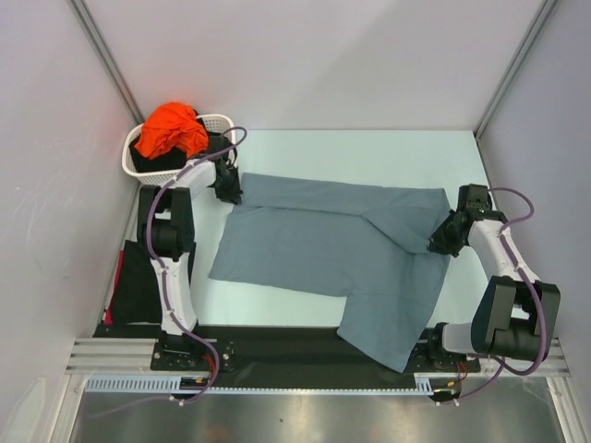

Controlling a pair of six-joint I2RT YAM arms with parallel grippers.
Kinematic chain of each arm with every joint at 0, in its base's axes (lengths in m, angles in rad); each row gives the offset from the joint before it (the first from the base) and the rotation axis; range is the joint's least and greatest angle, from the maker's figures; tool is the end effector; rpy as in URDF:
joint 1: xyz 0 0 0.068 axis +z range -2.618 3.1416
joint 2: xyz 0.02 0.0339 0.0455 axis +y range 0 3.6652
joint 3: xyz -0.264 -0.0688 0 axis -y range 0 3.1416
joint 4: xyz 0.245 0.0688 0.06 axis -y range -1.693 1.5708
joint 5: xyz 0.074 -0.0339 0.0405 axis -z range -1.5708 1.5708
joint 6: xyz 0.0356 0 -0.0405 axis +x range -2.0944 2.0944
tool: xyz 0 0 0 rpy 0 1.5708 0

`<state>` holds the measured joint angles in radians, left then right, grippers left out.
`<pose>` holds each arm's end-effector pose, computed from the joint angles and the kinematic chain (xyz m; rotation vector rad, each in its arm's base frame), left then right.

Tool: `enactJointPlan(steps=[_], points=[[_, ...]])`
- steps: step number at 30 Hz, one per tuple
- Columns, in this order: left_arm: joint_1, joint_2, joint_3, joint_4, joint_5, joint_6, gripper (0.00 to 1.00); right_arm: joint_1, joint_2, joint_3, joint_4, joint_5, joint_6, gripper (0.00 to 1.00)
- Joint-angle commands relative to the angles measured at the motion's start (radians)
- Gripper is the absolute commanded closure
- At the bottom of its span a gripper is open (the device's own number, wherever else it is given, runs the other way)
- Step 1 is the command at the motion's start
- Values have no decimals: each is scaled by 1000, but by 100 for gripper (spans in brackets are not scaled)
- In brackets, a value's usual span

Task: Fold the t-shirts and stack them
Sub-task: Fold the tshirt

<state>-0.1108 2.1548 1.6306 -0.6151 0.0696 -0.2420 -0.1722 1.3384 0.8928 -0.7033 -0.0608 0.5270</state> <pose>0.4504 -0.0526 0.1636 -0.1577 2.7176 -0.1980 0.2476 -0.0409 0.2190 0.9187 2.5719 0.1849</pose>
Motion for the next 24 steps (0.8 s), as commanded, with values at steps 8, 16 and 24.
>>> enactJointPlan(steps=[8, 16, 24], points=[[7, -32, -2, 20, -51, 18, 73, -20, 4, -46, 22, -19, 50, 100], [7, -114, -17, -35, -114, -2, 58, -18, 4, -78, 25, -48, 67, 100], [2, -208, 9, -51, -34, -16, 58, -20, -2, -137, 2, -33, 56, 88]])
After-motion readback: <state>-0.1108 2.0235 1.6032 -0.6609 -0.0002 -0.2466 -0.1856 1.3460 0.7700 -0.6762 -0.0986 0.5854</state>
